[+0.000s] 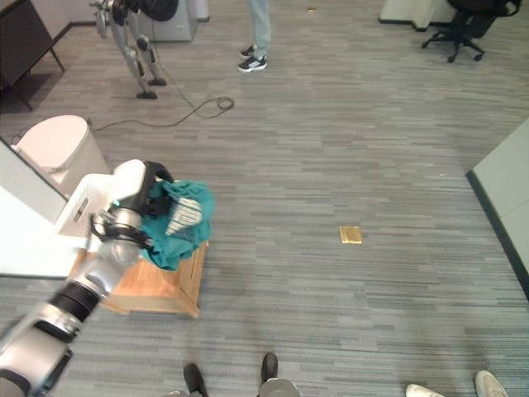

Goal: Pick up bed clothes into laundry basket.

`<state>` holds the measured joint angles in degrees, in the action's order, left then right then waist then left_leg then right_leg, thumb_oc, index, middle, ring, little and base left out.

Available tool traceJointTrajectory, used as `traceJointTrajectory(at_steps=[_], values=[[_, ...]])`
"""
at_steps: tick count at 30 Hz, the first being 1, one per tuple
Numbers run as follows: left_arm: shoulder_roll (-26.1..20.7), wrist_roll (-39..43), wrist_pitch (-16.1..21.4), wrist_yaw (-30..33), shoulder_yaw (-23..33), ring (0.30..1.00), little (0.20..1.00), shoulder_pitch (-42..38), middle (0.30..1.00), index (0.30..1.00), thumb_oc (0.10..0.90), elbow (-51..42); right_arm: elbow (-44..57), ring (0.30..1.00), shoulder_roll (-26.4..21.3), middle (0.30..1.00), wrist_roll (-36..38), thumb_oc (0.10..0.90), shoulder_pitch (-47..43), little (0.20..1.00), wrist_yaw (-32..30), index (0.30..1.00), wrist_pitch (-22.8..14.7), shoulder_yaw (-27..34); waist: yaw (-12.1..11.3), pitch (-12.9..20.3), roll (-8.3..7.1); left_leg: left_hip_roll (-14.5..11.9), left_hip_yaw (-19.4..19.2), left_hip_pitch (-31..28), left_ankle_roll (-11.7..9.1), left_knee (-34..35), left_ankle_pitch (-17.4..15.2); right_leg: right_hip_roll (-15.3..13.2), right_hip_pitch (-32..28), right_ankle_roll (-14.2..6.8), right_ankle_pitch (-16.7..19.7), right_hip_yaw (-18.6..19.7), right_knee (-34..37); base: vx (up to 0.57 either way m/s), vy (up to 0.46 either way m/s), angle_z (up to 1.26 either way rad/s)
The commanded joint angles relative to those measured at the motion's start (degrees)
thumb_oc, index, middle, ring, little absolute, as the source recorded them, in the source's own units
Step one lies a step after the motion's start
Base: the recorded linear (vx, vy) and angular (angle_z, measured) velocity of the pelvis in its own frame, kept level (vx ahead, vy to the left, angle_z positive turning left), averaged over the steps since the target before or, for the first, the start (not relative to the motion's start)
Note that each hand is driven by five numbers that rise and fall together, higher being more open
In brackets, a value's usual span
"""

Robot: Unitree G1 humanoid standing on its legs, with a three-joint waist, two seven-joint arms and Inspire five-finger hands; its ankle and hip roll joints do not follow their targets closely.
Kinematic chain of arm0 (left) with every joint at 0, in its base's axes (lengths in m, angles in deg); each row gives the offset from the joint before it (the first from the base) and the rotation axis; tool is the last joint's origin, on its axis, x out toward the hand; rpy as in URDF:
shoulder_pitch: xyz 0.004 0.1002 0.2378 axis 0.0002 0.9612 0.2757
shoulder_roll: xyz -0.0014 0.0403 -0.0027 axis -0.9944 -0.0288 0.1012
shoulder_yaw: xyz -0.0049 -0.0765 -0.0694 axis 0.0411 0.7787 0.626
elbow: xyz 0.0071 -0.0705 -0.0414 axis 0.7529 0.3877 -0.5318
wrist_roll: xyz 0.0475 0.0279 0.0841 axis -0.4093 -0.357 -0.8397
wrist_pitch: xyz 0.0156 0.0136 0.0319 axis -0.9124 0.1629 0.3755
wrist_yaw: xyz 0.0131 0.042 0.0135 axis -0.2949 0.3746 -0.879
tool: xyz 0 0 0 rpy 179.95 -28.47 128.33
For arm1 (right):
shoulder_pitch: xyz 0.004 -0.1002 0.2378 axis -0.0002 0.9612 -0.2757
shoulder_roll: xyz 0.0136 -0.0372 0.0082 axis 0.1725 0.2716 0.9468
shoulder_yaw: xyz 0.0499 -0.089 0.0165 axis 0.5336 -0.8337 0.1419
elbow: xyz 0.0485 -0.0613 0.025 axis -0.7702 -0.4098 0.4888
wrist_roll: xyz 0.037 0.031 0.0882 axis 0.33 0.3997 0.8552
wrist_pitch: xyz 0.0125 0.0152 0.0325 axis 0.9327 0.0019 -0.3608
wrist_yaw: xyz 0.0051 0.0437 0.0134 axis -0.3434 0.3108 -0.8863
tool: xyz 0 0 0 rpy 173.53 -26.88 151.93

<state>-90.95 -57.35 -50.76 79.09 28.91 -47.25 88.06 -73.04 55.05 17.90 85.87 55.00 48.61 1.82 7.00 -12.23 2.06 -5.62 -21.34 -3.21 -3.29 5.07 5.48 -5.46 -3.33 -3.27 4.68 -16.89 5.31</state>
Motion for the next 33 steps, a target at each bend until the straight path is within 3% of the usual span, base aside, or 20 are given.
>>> traceJointTrajectory(at_steps=[1, 5, 13, 14, 16, 25, 33], values=[[-5.4, -2.7, 0.7, 5.2, 6.1, 0.3, 0.3, -12.2, 0.3, 0.3, 0.4, 0.4, 0.3, 0.9, -1.9, 0.9, 2.6, 0.8, -0.5, 0.9, -0.5, 0.9, -0.4, -0.8, -1.9, 3.3, -1.72, -3.6, 0.2, 3.0, -3.5, -1.2, -0.3, -2.2, -5.9, -6.4, -7.8, -1.3, -1.0, 0.03, 0.031, -0.03], [-11.0, -3.4, 0.8, 4.3, 7.7, 0.3, 0.3, -12.2, 0.3, 0.3, 0.4, 1.1, 0.6, 0.9, -6.3, 0.9, 5.3, 0.8, -1.7, 0.9, 2.4, 0.9, -1.1, 0.8, -2.5, 3.6, -2.69, -2.6, 0.3, 3.2, -2.9, -0.8, -1.1, -3.0, -5.3, -7.0, -7.3, -2.1, -1.3, 0.04, 0.05, -0.04], [-11.8, -3.9, 0.5, 4.1, 8.2, 0.3, 0.3, -11.8, 0.3, 0.3, 0.4, 0.7, 0.9, 0.9, -6.9, 0.9, 5.5, 0.8, -1.7, 0.9, 2.8, 0.9, -1.2, 0.9, -2.4, 3.8, -2.92, -2.1, 0.6, 3.6, -2.6, -0.8, -1.4, -3.4, -5.0, -7.3, -7.2, -2.5, -1.6, 0.01, 0.027, 0.13], [-11.0, -3.3, 0.5, 2.6, 9.3, 0.3, 0.3, -10.5, 0.3, 0.3, 0.4, 1.8, 1.1, 0.9, -8.3, 0.9, 5.6, 0.8, -1.7, 0.9, 3.6, 0.9, -0.8, 2.0, -2.7, 3.4, -3.72, -1.3, 0.8, 3.9, -2.1, -0.3, -2.4, -4.6, -4.2, -8.0, -6.9, -3.3, -2.5, 0.03, 0.117, 0.05], [-10.0, -3.4, 0.5, 1.8, 8.8, 0.3, 0.3, -10.4, 0.3, 0.3, 0.4, 3.7, 1.1, 0.9, -9.1, 0.9, 5.6, 0.8, -1.8, 0.9, 3.8, 0.9, -0.7, 2.4, -2.5, 3.5, -3.87, -0.9, 0.9, 4.0, -1.8, -0.3, -2.7, -4.9, -4.1, -8.2, -6.7, -3.6, -2.5, 0.03, 0.082, 0.16], [-5.5, -0.3, 1.3, 0.9, 3.8, 0.3, 0.3, -13.8, 0.3, 0.3, 0.4, 19.9, -0.3, 0.9, -10.7, 0.9, 7.4, 0.8, -4.3, 0.9, 3.2, 0.9, -1.0, 1.5, -1.0, 2.1, -5.28, -1.5, -0.1, 7.3, -1.9, -0.2, -2.0, -4.3, -0.1, -8.6, -5.1, -3.1, -1.5, -0.03, 0.007, -0.03], [-2.6, 1.5, 2.7, 2.4, 1.4, 0.3, 0.3, -16.7, 0.3, 0.3, 0.4, 21.0, -1.6, 0.9, -9.4, 0.9, 8.4, 0.8, -4.3, 0.9, 1.9, 0.9, -1.4, 0.8, -0.3, 1.8, -7.22, -2.2, -0.4, 10.0, -2.3, -0.1, -1.8, -4.4, 2.6, -9.0, -4.1, -3.6, -0.9, 0.01, -0.007, -0.04]])
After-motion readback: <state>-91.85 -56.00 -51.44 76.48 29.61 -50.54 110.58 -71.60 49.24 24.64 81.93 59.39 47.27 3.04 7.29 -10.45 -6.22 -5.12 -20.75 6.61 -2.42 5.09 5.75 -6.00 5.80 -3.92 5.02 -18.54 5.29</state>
